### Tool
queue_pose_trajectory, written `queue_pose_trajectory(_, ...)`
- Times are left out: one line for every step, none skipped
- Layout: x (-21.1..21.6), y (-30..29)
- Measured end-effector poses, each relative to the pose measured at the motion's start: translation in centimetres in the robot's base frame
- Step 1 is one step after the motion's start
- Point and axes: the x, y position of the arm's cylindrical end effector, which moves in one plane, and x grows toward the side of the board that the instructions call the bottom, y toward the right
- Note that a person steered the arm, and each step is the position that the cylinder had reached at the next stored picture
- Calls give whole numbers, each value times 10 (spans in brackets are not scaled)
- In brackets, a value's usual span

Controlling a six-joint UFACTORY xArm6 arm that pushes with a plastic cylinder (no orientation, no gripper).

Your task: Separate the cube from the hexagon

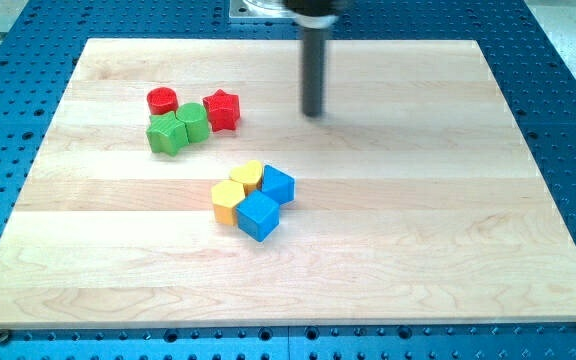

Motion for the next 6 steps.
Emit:
queue_pose_trajectory(79,17)
queue_pose_trajectory(129,-20)
queue_pose_trajectory(134,-58)
queue_pose_trajectory(149,-89)
queue_pose_trajectory(168,-112)
queue_pose_trajectory(191,-127)
